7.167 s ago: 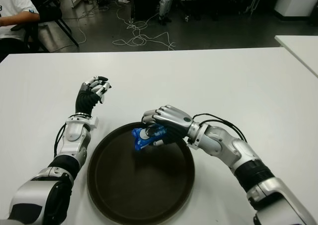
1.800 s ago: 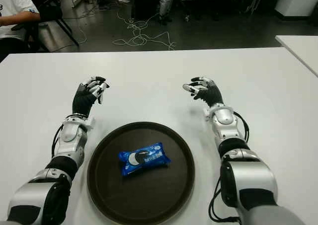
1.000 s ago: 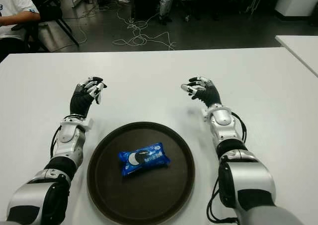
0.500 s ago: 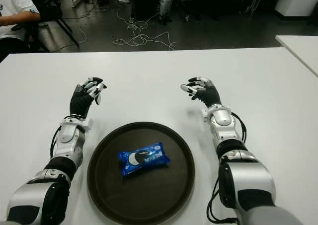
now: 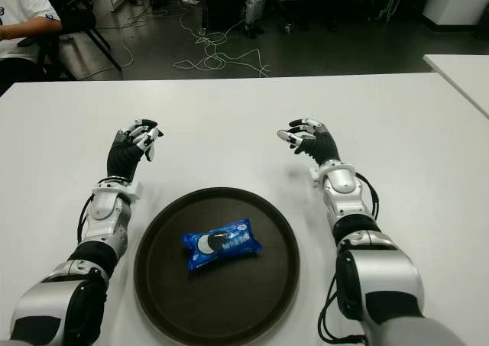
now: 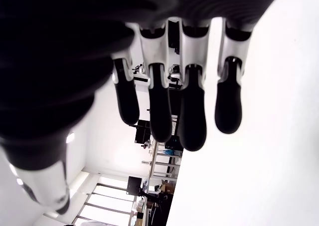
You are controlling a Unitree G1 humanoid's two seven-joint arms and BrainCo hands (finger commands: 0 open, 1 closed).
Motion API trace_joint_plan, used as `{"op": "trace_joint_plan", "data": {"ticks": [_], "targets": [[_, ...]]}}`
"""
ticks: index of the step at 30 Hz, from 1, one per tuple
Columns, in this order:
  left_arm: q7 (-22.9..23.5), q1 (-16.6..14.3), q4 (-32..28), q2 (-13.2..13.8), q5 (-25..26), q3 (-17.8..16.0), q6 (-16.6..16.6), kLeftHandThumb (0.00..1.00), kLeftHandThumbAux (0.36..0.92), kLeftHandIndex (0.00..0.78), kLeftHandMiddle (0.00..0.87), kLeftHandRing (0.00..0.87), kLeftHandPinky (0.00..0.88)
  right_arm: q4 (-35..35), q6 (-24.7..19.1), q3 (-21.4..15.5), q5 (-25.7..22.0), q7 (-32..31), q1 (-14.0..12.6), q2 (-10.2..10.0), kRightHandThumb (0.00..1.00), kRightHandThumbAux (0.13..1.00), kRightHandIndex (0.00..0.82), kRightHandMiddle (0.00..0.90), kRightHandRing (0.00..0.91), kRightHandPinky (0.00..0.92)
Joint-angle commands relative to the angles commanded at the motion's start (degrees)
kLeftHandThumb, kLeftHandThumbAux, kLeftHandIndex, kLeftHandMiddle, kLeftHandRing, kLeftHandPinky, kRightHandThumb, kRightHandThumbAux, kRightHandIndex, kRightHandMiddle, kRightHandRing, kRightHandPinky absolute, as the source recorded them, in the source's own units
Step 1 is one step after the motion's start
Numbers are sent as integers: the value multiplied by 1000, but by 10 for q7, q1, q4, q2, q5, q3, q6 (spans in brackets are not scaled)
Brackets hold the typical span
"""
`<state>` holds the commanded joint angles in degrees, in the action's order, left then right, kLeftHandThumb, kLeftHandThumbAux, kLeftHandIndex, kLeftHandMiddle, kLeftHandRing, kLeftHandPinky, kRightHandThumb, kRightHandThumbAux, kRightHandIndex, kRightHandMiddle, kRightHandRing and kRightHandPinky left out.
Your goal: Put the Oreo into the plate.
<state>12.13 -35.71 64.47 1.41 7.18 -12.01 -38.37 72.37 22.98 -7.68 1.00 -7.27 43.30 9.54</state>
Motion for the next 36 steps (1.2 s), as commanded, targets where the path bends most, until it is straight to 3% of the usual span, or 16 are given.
{"op": "trace_joint_plan", "data": {"ticks": [25, 36], "targets": [[-4, -6, 8, 2, 3, -5, 7, 858, 661, 415, 523, 801, 804, 0, 1, 2, 5, 14, 0, -1, 55, 729, 407, 516, 559, 593], [-2, -11, 18, 0, 13, -17, -6, 857, 661, 414, 528, 811, 809, 2, 3, -1, 3, 20, 2, -5, 77, 738, 402, 517, 559, 603]]}}
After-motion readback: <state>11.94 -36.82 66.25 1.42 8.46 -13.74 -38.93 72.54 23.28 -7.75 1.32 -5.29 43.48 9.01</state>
